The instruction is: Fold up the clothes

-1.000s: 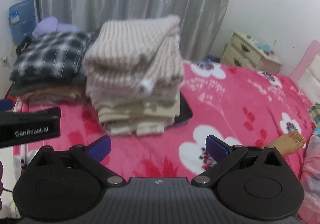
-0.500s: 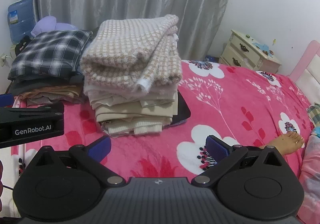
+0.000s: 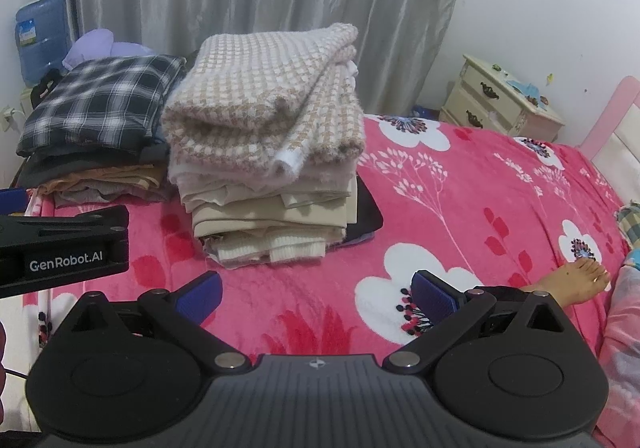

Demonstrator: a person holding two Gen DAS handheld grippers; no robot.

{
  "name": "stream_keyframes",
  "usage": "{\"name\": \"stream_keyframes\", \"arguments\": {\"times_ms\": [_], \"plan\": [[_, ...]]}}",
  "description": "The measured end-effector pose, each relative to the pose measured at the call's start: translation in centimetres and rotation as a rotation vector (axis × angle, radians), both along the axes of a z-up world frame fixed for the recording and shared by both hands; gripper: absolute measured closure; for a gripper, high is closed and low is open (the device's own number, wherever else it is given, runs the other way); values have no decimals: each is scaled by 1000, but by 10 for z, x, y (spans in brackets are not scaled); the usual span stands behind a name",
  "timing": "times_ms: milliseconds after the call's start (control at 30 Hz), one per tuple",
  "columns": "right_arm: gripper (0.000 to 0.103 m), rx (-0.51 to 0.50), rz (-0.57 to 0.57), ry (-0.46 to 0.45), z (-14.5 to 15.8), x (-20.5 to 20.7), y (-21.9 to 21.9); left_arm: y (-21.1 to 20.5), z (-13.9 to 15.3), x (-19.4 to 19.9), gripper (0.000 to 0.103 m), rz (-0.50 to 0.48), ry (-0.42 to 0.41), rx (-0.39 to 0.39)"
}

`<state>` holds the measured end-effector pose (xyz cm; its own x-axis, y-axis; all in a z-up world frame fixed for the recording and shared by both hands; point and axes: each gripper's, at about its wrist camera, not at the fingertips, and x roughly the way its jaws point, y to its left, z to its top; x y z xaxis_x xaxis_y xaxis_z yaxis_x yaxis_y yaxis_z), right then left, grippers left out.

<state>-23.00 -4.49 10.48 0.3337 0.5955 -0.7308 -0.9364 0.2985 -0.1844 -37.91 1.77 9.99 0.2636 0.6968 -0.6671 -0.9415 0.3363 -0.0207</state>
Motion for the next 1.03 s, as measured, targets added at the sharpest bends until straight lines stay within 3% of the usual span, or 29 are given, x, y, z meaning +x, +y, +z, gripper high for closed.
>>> {"name": "stream_keyframes", "arguments": {"times_ms": [1033], "plan": [[0,-14,2,-3,-5,-1,-1,2,-2,1,0,5,21,-5]]}}
